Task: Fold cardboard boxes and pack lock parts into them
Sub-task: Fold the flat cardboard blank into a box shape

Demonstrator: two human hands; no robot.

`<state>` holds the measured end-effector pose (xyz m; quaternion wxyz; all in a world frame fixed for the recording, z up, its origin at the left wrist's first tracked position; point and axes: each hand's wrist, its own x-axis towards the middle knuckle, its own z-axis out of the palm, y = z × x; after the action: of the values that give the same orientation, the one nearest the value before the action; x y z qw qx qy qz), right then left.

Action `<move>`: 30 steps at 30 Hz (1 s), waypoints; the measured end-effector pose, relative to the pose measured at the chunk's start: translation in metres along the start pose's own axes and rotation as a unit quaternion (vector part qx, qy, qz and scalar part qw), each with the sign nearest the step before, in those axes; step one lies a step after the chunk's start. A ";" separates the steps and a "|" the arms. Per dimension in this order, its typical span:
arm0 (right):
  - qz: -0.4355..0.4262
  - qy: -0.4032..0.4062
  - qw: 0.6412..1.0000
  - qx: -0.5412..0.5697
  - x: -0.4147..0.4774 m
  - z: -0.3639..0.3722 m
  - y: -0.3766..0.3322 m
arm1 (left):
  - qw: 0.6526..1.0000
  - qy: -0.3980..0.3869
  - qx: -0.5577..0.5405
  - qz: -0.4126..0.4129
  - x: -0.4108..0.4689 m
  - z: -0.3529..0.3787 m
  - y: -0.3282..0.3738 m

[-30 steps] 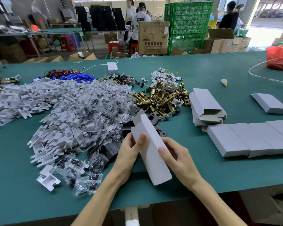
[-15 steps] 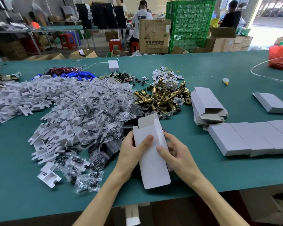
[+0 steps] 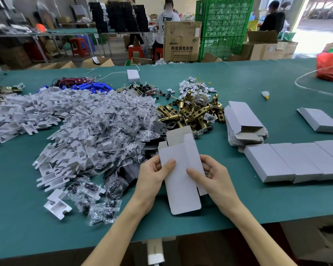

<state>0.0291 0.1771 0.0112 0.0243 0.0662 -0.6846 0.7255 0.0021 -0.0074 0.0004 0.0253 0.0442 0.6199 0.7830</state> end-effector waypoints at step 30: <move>0.000 -0.023 1.000 -0.018 0.000 0.004 -0.002 | 1.000 0.017 -0.015 -0.018 -0.003 0.006 0.010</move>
<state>0.0295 0.1735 0.0134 0.0098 0.0823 -0.6976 0.7116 0.0056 -0.0043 0.0114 0.0292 0.0196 0.6094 0.7921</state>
